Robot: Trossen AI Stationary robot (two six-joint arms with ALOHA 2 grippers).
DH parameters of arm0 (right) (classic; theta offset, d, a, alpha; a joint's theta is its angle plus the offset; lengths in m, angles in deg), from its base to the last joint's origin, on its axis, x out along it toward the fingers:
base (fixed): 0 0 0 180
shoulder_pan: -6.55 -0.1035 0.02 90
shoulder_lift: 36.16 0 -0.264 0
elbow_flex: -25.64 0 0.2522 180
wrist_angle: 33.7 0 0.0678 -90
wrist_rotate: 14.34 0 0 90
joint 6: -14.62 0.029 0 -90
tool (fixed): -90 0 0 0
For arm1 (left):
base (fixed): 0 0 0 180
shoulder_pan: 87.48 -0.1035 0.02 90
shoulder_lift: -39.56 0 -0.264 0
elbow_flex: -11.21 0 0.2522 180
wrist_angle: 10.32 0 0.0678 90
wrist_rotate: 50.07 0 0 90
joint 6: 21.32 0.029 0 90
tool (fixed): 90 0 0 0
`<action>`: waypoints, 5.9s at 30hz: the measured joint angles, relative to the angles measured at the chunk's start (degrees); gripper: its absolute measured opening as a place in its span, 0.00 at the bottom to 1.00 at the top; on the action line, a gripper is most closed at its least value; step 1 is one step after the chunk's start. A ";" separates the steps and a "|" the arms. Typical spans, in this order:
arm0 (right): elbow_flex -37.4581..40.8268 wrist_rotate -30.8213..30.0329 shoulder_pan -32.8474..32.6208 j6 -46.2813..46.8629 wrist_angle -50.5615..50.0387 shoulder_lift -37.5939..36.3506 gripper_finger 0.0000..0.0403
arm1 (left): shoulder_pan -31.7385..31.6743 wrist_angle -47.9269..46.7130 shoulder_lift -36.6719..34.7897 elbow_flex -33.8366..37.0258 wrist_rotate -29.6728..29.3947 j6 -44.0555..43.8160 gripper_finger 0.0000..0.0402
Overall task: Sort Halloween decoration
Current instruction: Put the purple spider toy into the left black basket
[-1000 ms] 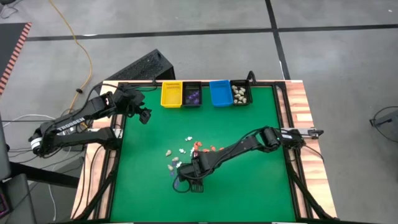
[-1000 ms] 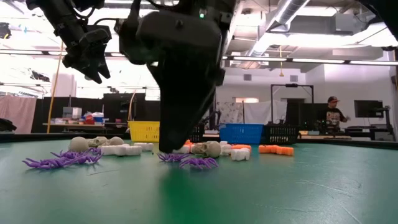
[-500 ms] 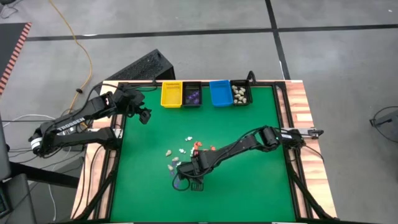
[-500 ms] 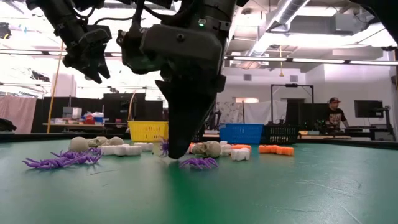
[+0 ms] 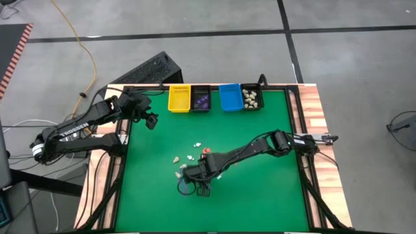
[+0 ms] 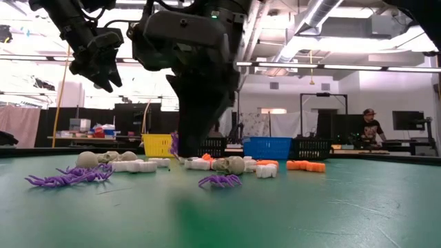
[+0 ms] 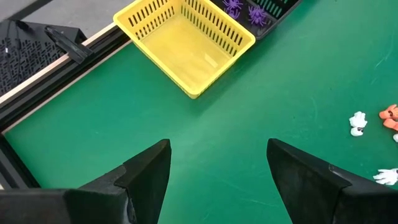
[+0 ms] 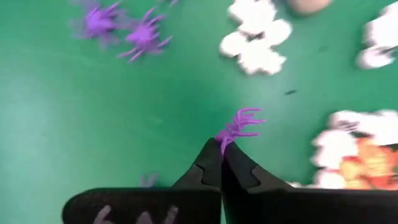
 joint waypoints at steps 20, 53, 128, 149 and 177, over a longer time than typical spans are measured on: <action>-16.02 0.00 23.36 -22.27 -12.97 -0.07 0.04 | 0.00 0.00 0.00 0.00 0.00 -0.04 0.64; -17.16 31.72 20.92 -17.17 -18.43 -0.12 0.46 | 0.00 -0.02 0.00 0.00 -1.49 0.39 0.64; 29.82 -2.56 -5.47 -5.16 19.73 -13.60 0.59 | 0.00 0.02 -0.02 0.00 -4.00 -6.00 0.64; 29.44 -4.68 -5.37 10.06 17.79 -13.34 0.05 | 0.00 -0.06 -0.02 0.00 -4.04 -5.87 0.64; 17.84 0.42 -3.89 13.00 9.27 -13.14 0.56 | 0.01 -0.02 -0.02 0.00 -3.85 -3.45 0.64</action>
